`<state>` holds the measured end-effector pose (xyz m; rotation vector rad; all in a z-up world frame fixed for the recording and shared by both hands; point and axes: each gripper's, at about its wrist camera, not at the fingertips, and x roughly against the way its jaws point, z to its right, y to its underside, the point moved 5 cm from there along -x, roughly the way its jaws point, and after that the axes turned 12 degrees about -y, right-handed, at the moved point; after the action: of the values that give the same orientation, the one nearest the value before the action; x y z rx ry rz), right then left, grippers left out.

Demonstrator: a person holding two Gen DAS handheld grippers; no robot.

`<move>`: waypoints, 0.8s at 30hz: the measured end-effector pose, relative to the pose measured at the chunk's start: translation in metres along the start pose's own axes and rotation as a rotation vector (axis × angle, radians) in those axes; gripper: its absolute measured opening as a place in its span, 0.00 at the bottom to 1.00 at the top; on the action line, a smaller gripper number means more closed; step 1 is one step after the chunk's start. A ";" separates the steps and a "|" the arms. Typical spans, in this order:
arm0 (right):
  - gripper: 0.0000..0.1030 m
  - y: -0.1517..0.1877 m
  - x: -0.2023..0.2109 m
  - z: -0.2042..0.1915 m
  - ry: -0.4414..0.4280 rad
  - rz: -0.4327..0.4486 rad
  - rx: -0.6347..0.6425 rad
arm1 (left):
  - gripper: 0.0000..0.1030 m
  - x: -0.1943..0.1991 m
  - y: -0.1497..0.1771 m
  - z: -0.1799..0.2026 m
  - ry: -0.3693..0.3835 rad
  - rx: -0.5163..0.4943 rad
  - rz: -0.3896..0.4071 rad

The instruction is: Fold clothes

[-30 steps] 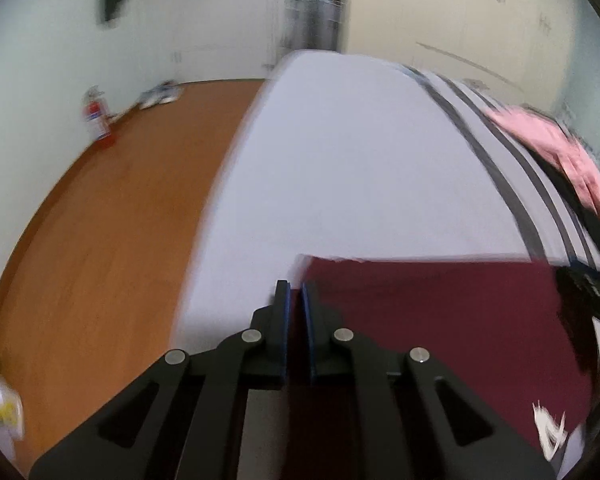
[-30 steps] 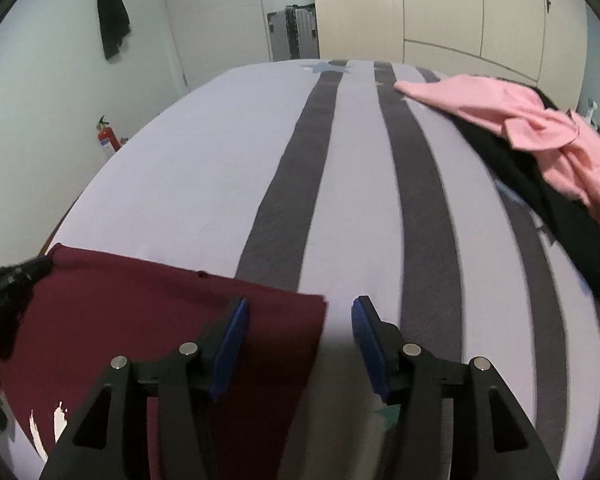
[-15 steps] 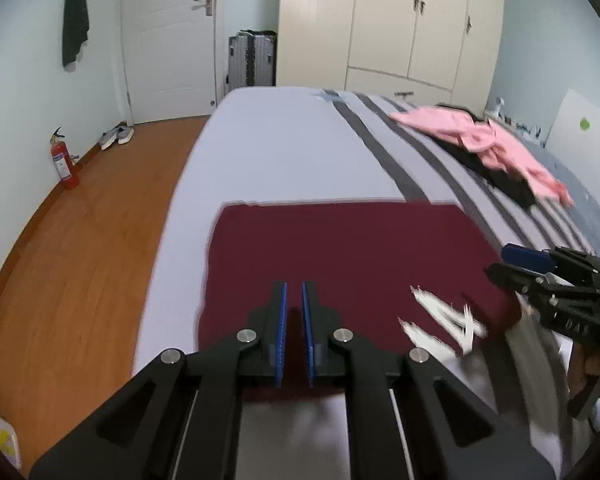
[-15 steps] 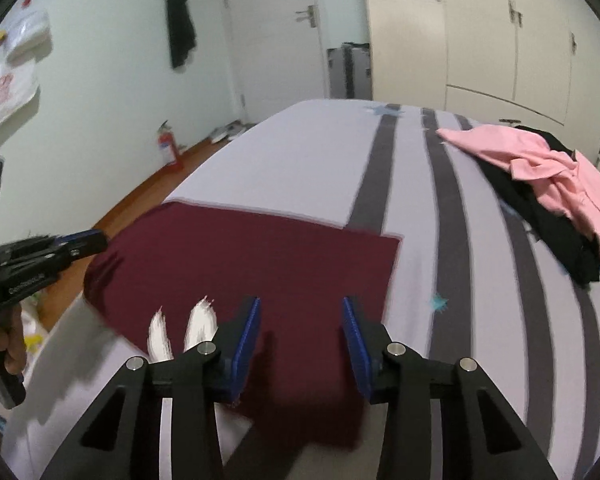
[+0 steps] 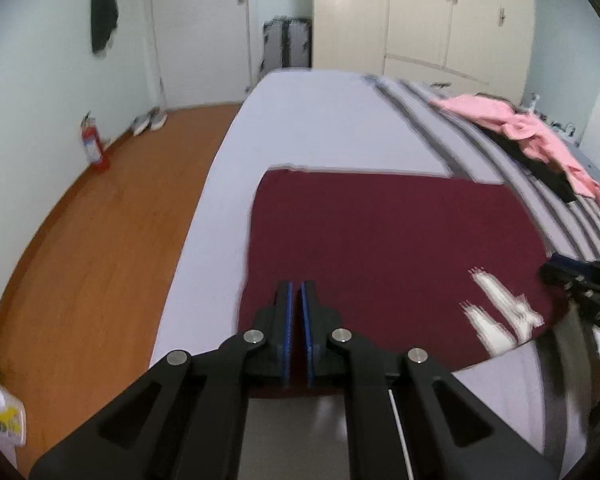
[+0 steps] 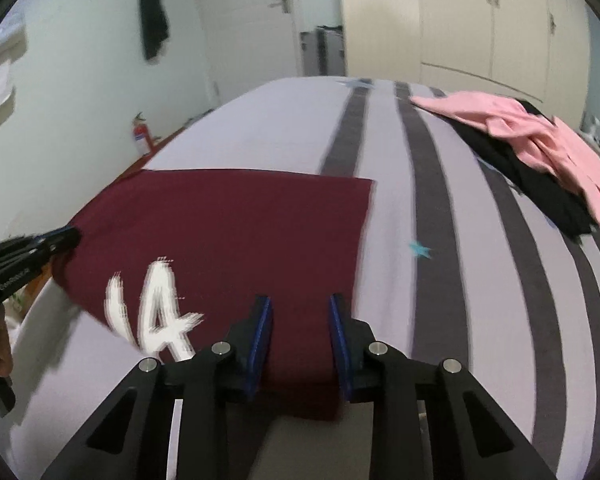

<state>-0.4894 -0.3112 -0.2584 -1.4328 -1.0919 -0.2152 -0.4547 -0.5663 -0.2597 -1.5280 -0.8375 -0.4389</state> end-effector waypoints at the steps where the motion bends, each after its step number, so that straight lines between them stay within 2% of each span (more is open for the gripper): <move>1: 0.25 0.003 -0.002 0.006 0.013 -0.010 -0.001 | 0.05 -0.003 0.002 -0.002 -0.016 -0.008 -0.005; 5: 0.26 0.001 -0.002 0.019 0.013 -0.023 0.007 | 0.05 0.004 -0.003 -0.015 -0.046 0.036 -0.018; 9: 0.26 -0.005 0.024 0.027 0.013 0.020 -0.023 | 0.05 0.034 -0.010 -0.014 -0.025 0.055 0.006; 14: 0.26 -0.006 0.068 0.027 -0.018 0.042 -0.007 | 0.05 0.097 -0.007 0.010 0.043 0.053 0.059; 18: 0.26 0.005 0.116 0.019 -0.043 0.066 0.013 | 0.05 0.149 0.003 0.032 0.045 0.067 0.069; 21: 0.26 0.023 0.154 0.009 -0.056 0.070 0.025 | 0.13 0.186 0.017 0.046 0.049 0.089 0.073; 23: 0.28 0.038 0.175 0.003 -0.074 0.062 0.037 | 0.30 0.212 0.030 0.057 0.030 0.108 0.072; 24: 0.28 0.046 0.185 0.000 -0.081 0.058 0.044 | 0.35 0.227 0.038 0.063 0.026 0.120 0.069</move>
<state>-0.3581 -0.2142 -0.1598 -1.4424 -1.1127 -0.0920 -0.2898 -0.4475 -0.1346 -1.4326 -0.7751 -0.3506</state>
